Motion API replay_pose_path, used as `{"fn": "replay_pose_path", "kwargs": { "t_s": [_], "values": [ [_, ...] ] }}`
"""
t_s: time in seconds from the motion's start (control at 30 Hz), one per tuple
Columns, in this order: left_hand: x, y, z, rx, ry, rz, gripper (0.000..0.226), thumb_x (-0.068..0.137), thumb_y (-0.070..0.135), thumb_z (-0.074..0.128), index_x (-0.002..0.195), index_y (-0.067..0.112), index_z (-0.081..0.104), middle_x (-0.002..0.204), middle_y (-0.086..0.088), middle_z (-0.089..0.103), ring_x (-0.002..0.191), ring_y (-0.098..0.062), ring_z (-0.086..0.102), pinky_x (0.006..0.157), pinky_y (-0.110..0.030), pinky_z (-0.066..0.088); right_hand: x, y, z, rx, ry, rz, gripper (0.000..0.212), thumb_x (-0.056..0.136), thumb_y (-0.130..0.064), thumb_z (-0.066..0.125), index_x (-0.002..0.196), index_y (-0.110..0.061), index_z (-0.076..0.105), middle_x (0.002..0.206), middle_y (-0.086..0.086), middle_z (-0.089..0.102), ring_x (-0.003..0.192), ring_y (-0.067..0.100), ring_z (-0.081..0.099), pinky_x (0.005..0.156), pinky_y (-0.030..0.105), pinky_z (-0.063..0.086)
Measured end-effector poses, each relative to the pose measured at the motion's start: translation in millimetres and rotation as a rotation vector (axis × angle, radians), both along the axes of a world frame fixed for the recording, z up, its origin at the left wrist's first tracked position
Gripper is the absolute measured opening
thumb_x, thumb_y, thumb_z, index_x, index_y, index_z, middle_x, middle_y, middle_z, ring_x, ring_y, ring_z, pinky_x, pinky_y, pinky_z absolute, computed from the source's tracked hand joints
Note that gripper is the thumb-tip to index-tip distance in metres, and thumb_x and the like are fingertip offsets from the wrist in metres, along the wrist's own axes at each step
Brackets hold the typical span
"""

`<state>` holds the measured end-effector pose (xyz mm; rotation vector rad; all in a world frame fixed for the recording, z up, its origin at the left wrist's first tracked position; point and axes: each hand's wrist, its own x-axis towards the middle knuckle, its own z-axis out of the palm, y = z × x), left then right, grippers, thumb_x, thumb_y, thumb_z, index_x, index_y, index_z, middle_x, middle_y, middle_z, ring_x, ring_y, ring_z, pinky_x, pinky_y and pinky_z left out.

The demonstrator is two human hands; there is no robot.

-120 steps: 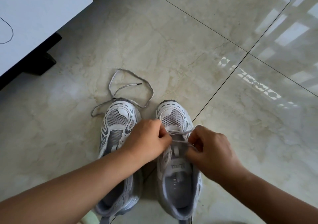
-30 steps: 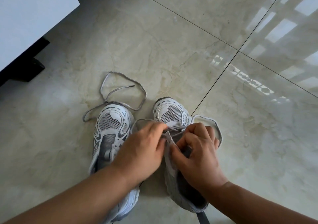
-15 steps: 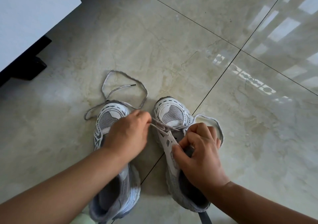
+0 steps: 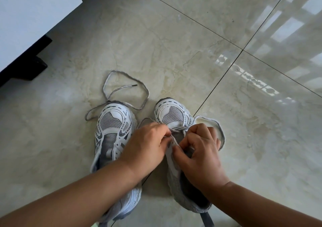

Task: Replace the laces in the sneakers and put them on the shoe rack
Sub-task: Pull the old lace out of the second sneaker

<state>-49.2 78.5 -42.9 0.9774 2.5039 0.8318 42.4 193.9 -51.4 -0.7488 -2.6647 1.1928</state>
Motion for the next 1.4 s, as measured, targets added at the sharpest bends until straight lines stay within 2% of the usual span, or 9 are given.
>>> {"fn": "replay_pose_path", "kwargs": {
  "t_s": [0.27, 0.4, 0.6, 0.7, 0.83, 0.97, 1.07, 1.17, 1.4],
  "values": [
    [-13.9, -8.3, 1.7, 0.010, -0.017, 0.155, 0.009, 0.068, 0.031, 0.076, 0.076, 0.027, 0.074, 0.064, 0.010, 0.061, 0.052, -0.009, 0.055, 0.051, -0.023, 0.046, 2.1, 2.0, 1.1, -0.091, -0.012, -0.065, 0.026, 0.066, -0.035, 0.059, 0.051, -0.016, 0.052, 0.076, -0.017, 0.042, 0.083, 0.013, 0.038, 0.071, 0.027, 0.034],
    [-17.9, -11.6, 2.4, -0.091, 0.020, 0.212, 0.037, 0.070, 0.015, 0.079, 0.105, 0.023, 0.071, 0.111, -0.001, 0.056, 0.058, -0.015, 0.050, 0.063, -0.031, 0.051, 6.1, -0.1, 2.7, -0.118, 0.001, -0.106, 0.022, 0.066, -0.029, 0.064, 0.053, -0.017, 0.052, 0.073, -0.012, 0.044, 0.077, 0.016, 0.047, 0.067, 0.025, 0.038],
    [7.7, 1.4, 20.1, -0.162, -0.078, 0.127, 0.035, 0.073, 0.053, 0.063, 0.095, 0.025, 0.060, 0.101, 0.008, 0.044, 0.073, -0.012, 0.055, 0.061, -0.023, 0.038, -7.5, 23.6, -2.3, -0.063, -0.008, -0.072, 0.009, 0.077, -0.012, 0.072, 0.072, -0.019, 0.069, 0.075, -0.005, 0.053, 0.069, -0.001, 0.050, 0.063, 0.004, 0.033],
    [18.0, 9.0, 24.6, -0.334, -0.179, 0.086, 0.055, 0.067, 0.070, 0.049, 0.103, 0.028, 0.048, 0.104, 0.010, 0.040, 0.088, -0.011, 0.052, 0.072, -0.027, 0.040, -17.4, 35.4, -8.4, 0.060, -0.031, 0.062, 0.013, 0.071, -0.016, 0.073, 0.082, -0.023, 0.075, 0.078, -0.003, 0.051, 0.076, 0.015, 0.052, 0.066, 0.022, 0.039],
    [19.0, 16.8, 24.7, -0.394, -0.284, 0.146, 0.045, 0.075, 0.048, 0.058, 0.109, 0.024, 0.045, 0.113, 0.005, 0.044, 0.106, -0.019, 0.051, 0.086, -0.030, 0.043, -22.5, 38.4, -3.6, 0.236, -0.058, 0.283, 0.008, 0.065, -0.026, 0.064, 0.066, -0.021, 0.070, 0.076, -0.002, 0.054, 0.076, 0.026, 0.052, 0.065, 0.035, 0.042],
    [18.3, 12.1, 27.0, -0.449, -0.063, 0.028, 0.029, 0.083, 0.030, 0.050, 0.111, 0.024, 0.047, 0.114, 0.006, 0.047, 0.103, -0.020, 0.054, 0.081, -0.031, 0.043, -22.0, 37.0, -2.6, 0.257, -0.128, 0.370, 0.029, 0.069, -0.037, 0.042, 0.065, -0.016, 0.062, 0.077, -0.001, 0.053, 0.079, 0.024, 0.050, 0.064, 0.027, 0.035],
    [19.1, 6.5, 25.4, -0.348, -0.015, -0.054, 0.011, 0.078, 0.016, 0.057, 0.087, 0.021, 0.053, 0.099, 0.001, 0.053, 0.077, -0.025, 0.059, 0.058, -0.032, 0.040, -17.5, 40.6, -5.6, 0.247, -0.125, 0.351, 0.031, 0.074, -0.035, 0.036, 0.069, -0.013, 0.057, 0.081, 0.002, 0.052, 0.079, 0.023, 0.048, 0.060, 0.016, 0.026],
    [14.9, 5.2, 27.5, -0.309, 0.011, -0.134, 0.019, 0.065, 0.002, 0.065, 0.072, 0.016, 0.055, 0.098, -0.004, 0.054, 0.046, -0.021, 0.047, 0.042, -0.026, 0.029, -11.6, 39.9, -8.2, 0.348, -0.095, 0.339, 0.030, 0.082, -0.031, 0.035, 0.072, -0.011, 0.055, 0.083, 0.006, 0.050, 0.076, 0.023, 0.046, 0.059, 0.033, 0.040],
    [9.4, -8.5, 28.7, -0.291, 0.044, -0.129, 0.027, 0.056, -0.003, 0.074, 0.071, 0.017, 0.065, 0.095, -0.002, 0.052, 0.041, -0.010, 0.034, 0.038, -0.019, 0.024, -11.9, 83.7, -12.4, 0.580, -0.187, 0.127, 0.008, 0.076, -0.008, 0.061, 0.071, -0.003, 0.056, 0.081, 0.014, 0.048, 0.075, 0.031, 0.044, 0.064, 0.038, 0.034]
  ]
}}
